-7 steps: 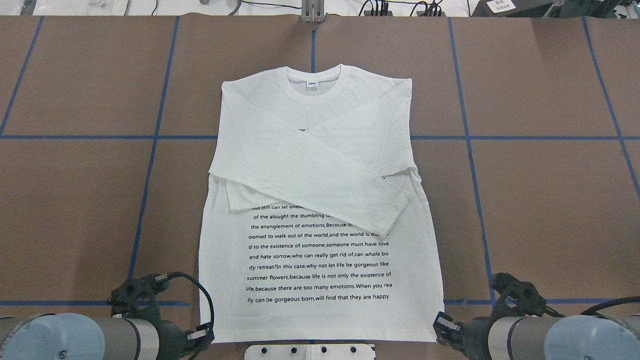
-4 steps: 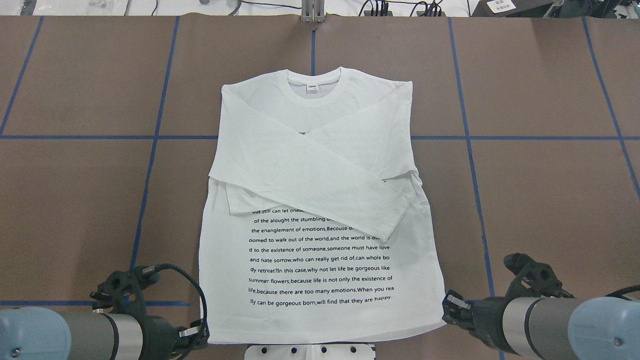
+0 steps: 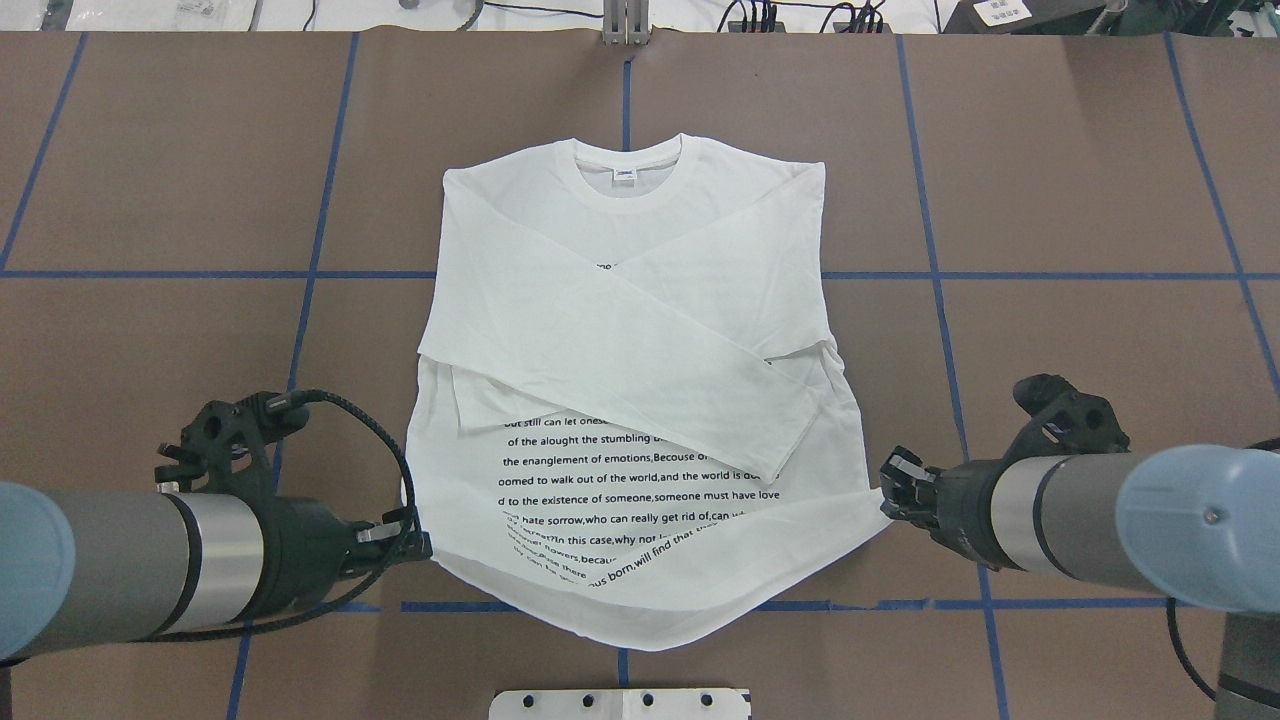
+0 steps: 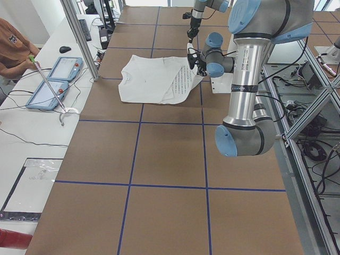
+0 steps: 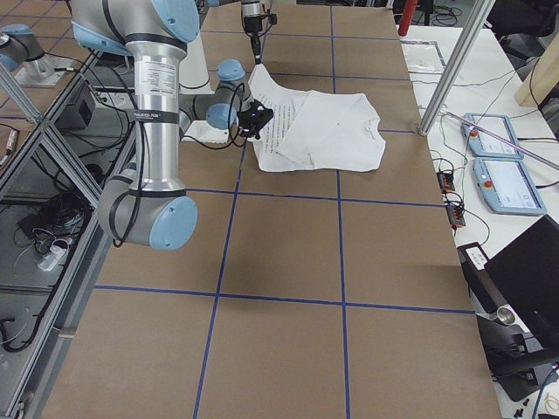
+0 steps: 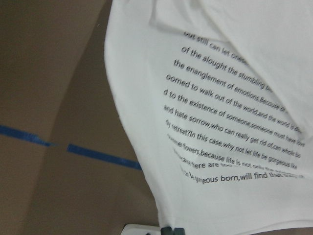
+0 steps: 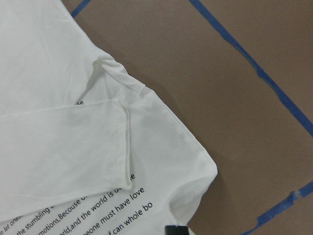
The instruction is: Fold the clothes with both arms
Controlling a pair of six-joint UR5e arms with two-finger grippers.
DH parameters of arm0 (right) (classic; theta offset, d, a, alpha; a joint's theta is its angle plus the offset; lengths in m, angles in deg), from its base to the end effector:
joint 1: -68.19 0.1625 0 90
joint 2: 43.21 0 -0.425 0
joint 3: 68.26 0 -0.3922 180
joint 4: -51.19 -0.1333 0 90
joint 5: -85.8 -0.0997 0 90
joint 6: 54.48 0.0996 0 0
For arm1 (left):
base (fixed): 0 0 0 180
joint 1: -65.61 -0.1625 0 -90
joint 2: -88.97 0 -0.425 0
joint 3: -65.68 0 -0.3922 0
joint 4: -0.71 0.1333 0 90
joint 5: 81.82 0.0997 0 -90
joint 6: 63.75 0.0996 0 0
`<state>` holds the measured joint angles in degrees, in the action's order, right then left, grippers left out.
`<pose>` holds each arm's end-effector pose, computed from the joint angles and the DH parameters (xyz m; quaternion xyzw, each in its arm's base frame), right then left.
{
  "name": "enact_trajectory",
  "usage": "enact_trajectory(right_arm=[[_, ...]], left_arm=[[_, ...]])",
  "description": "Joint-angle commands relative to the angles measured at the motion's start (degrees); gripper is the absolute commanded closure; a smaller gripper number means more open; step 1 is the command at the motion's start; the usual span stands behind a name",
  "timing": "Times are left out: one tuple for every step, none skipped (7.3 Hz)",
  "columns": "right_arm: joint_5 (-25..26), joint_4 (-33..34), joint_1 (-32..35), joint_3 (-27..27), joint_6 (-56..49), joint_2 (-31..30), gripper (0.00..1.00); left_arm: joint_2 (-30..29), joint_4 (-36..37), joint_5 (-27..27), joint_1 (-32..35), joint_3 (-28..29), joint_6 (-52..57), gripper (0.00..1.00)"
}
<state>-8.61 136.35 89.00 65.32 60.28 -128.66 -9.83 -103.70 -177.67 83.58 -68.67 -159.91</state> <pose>-0.3618 -0.2719 0.2743 -0.0498 -0.4442 0.3306 0.8312 0.3709 -0.2498 0.2143 0.0149 0.5567 -0.1458 0.8177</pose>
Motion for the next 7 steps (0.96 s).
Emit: enact_trajectory(right_arm=[[-1.9, 12.6, 8.0, -7.9, -10.8, 15.4, 1.00], [-6.2, 12.0, 13.1, -11.5, -16.4, 15.8, 1.00], [-7.1, 12.0, 16.7, -15.1, -20.2, 18.0, 1.00], [-7.2, 12.0, 18.8, -19.8, -23.7, 20.3, 1.00], [-8.3, 12.0, 21.4, -23.6, -26.4, 22.4, 1.00], [-9.3, 11.9, 23.5, -27.9, -28.3, 25.0, 1.00], [-9.5, 11.9, 25.0, -32.7, -28.9, 28.4, 1.00]], left_arm=[[-5.7, -0.1, -0.1, 7.7, 6.8, 7.0, 1.00], [-8.7, -0.8, -0.2, 11.9, 11.8, 9.3, 1.00], [-12.9, -0.8, -0.2, 15.0, 16.4, 11.4, 1.00], [-14.3, -1.7, -0.2, 17.7, 20.1, 13.5, 1.00], [-15.4, -4.5, -0.2, 20.2, 24.7, 15.5, 1.00], [-17.5, -8.1, -0.1, 21.8, 30.5, 15.6, 1.00], [-19.0, -11.4, -0.1, 23.8, 35.3, 15.8, 1.00]])
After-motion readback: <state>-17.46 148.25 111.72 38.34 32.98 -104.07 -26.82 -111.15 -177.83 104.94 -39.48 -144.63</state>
